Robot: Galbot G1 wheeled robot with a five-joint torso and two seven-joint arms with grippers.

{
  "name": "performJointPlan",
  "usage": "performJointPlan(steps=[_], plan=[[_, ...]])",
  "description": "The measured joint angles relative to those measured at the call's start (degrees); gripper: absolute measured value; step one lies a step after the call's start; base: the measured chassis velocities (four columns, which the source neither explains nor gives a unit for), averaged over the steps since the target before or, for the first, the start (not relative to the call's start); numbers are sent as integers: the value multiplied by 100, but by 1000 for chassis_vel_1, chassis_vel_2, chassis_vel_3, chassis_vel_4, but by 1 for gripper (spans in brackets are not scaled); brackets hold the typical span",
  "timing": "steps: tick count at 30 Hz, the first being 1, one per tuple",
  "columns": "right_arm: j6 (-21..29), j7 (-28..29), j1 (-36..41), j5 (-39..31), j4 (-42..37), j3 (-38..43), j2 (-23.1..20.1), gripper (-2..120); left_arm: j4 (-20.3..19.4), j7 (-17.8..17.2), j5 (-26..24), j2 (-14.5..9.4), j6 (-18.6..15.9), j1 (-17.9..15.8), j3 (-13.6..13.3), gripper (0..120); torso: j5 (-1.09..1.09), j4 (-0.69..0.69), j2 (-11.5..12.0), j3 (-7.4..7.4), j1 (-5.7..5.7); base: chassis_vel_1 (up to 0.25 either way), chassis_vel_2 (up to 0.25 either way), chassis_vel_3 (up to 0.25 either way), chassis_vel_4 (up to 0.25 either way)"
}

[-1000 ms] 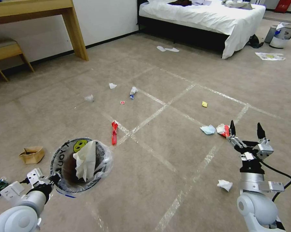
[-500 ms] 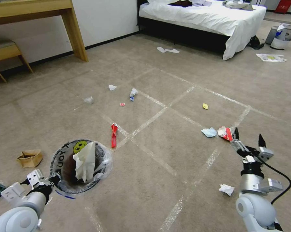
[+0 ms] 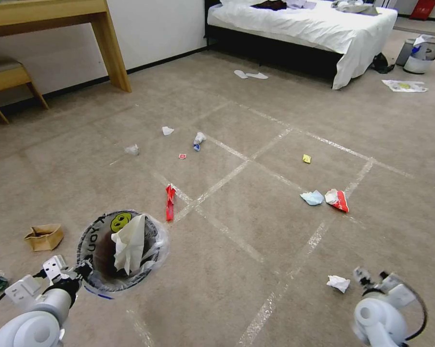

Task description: Pick up the trash bin and place the garbage on the floor into it.

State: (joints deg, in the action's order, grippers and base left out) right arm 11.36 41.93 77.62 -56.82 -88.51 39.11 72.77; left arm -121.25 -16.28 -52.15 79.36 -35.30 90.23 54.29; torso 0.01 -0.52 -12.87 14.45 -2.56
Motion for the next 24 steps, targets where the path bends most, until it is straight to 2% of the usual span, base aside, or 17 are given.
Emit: performJointPlan(steps=[5,9,15,19,24], plan=[[34,-201,-635,-164,1041,-236,50,100,-2,14,26,-8,33,85,55,0,0,1,0,0,-1,0,0,0,0],[37,-492,-995,-189,1463,-328,66,100,-4,51,53,-14,73,152,82,0,-1,0,0,0,-1,0,0,0,0],[106,-577,-1230,-205,1742,-345,80,100,0,54,58,-42,95,163,100,0,-2,0,0,0,0,0,0,0,0],[115,-830,-1493,-194,2378,-344,77,99,20,54,56,-86,109,148,104,0,-1,-2,0,1,-1,0,0,0,0],[68,-1034,-1648,-160,2704,-359,86,99,39,54,55,-98,112,140,92,0,-1,-1,0,1,-1,0,0,0,0]])
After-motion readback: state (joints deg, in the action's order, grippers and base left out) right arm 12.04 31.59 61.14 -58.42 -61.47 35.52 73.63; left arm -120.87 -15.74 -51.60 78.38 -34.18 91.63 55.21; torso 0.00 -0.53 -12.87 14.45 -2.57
